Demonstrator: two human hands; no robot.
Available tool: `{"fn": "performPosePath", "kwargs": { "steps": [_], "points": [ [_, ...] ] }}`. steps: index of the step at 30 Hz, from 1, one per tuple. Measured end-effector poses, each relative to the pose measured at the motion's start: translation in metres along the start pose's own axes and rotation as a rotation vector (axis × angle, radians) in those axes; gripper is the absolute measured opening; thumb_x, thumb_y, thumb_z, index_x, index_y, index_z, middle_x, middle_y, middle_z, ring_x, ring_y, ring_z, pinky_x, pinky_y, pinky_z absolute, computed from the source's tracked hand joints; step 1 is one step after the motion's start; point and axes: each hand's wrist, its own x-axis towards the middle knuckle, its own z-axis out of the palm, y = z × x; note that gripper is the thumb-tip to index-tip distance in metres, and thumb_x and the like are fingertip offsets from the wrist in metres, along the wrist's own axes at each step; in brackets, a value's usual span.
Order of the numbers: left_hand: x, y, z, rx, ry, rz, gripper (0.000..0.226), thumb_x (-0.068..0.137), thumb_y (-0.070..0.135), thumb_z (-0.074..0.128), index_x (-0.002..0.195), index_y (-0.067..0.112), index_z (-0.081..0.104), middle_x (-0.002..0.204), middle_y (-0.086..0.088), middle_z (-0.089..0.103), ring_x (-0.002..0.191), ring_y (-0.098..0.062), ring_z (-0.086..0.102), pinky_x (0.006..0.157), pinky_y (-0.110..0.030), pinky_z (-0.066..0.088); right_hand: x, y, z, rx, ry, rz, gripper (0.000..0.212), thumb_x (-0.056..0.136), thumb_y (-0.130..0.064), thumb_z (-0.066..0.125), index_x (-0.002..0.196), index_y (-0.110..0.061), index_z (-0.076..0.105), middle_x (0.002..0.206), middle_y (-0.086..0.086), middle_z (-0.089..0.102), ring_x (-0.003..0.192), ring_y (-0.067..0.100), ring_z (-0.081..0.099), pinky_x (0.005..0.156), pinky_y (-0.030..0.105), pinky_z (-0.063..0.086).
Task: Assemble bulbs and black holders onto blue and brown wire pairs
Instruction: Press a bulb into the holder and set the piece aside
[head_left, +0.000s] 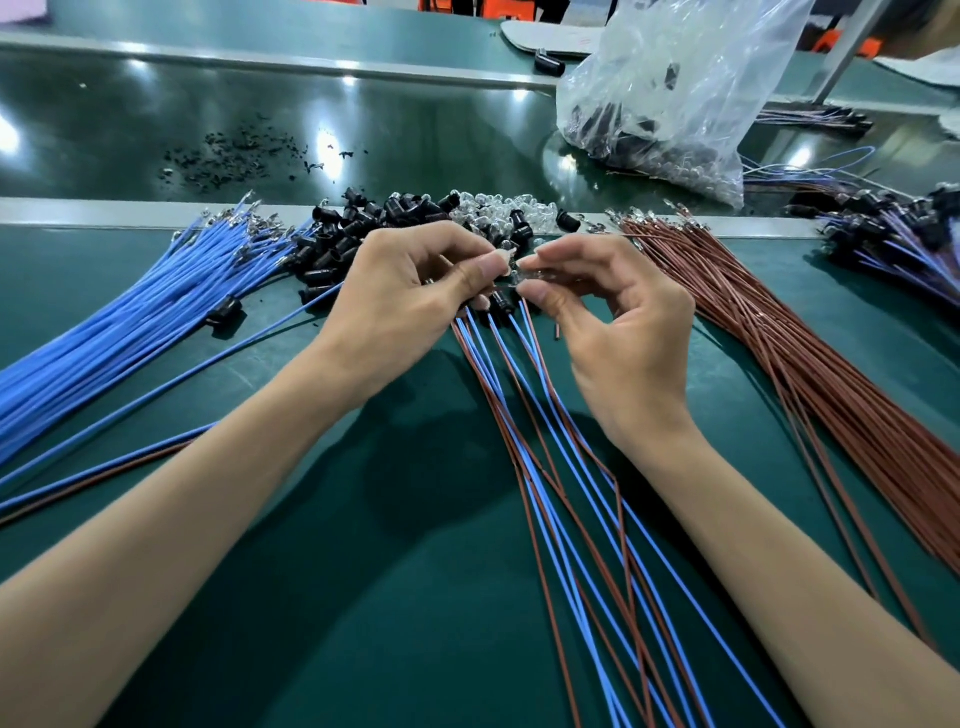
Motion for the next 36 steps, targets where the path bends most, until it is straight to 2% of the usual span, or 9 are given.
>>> {"fn": "performPosePath", "kwargs": {
  "steps": [7, 12, 16, 23, 28, 32, 36],
  "points": [
    [0.002, 0.001, -0.007, -0.085, -0.160, -0.158, 0.017, 0.088, 0.012, 0.064, 0.073, 0.019, 0.070, 0.059, 0.007, 0.064, 0.060, -0.008, 0.056, 0.059, -0.019, 0.047, 0.001, 0.001, -0.001, 0.023, 0.012, 0.018, 0.034, 0.076, 0.001, 0.075, 0.088, -0.029, 0.064, 0.086, -0.011, 0.071, 0.085, 0.004, 0.070, 0.086, 0.029, 0.055],
    [0.001, 0.005, -0.009, -0.113, -0.249, -0.224, 0.019, 0.088, 0.014, 0.063, 0.071, 0.021, 0.071, 0.061, 0.007, 0.065, 0.059, -0.004, 0.056, 0.055, -0.013, 0.046, 0.001, 0.006, -0.002, 0.075, -0.023, 0.058, 0.040, 0.076, 0.013, 0.069, 0.086, -0.026, 0.066, 0.082, -0.013, 0.072, 0.078, 0.004, 0.071, 0.076, 0.020, 0.055],
    [0.001, 0.007, -0.010, -0.143, -0.278, -0.286, 0.028, 0.087, 0.015, 0.063, 0.061, 0.022, 0.072, 0.059, 0.006, 0.062, 0.058, -0.006, 0.054, 0.053, -0.013, 0.043, 0.001, 0.007, -0.002, 0.136, -0.056, 0.097, 0.039, 0.077, 0.015, 0.066, 0.085, -0.023, 0.068, 0.080, -0.012, 0.074, 0.077, 0.008, 0.072, 0.073, 0.019, 0.055],
    [0.001, 0.008, -0.006, -0.227, -0.224, -0.362, 0.018, 0.088, 0.017, 0.062, 0.070, 0.015, 0.063, 0.056, 0.006, 0.058, 0.052, -0.007, 0.049, 0.048, -0.013, 0.039, 0.001, 0.006, -0.001, 0.146, -0.035, 0.107, 0.038, 0.076, 0.014, 0.069, 0.085, -0.023, 0.068, 0.079, -0.015, 0.073, 0.076, 0.006, 0.072, 0.075, 0.017, 0.054],
    [0.001, 0.007, -0.007, -0.218, -0.250, -0.360, 0.023, 0.087, 0.016, 0.062, 0.065, 0.018, 0.066, 0.057, 0.004, 0.058, 0.053, -0.009, 0.049, 0.050, -0.014, 0.041, 0.000, 0.004, -0.002, 0.146, -0.040, 0.100, 0.034, 0.077, 0.009, 0.071, 0.085, -0.024, 0.070, 0.080, -0.013, 0.074, 0.077, 0.008, 0.072, 0.077, 0.021, 0.056],
    [0.002, 0.006, -0.010, -0.207, -0.301, -0.346, 0.018, 0.083, 0.015, 0.064, 0.065, 0.015, 0.066, 0.058, 0.001, 0.058, 0.053, -0.010, 0.048, 0.051, -0.015, 0.041, 0.000, 0.003, -0.002, 0.179, -0.087, 0.126, 0.033, 0.077, 0.013, 0.069, 0.085, -0.019, 0.070, 0.079, -0.010, 0.074, 0.075, 0.010, 0.073, 0.074, 0.019, 0.055],
    [0.002, 0.005, -0.017, -0.190, -0.390, -0.342, 0.014, 0.071, 0.023, 0.066, 0.067, 0.011, 0.065, 0.058, -0.001, 0.056, 0.055, -0.011, 0.048, 0.053, -0.017, 0.040, -0.001, 0.003, -0.003, 0.165, -0.162, 0.143, 0.033, 0.075, 0.011, 0.072, 0.085, -0.020, 0.070, 0.080, -0.009, 0.075, 0.075, 0.010, 0.073, 0.076, 0.020, 0.055]
  ]
}}
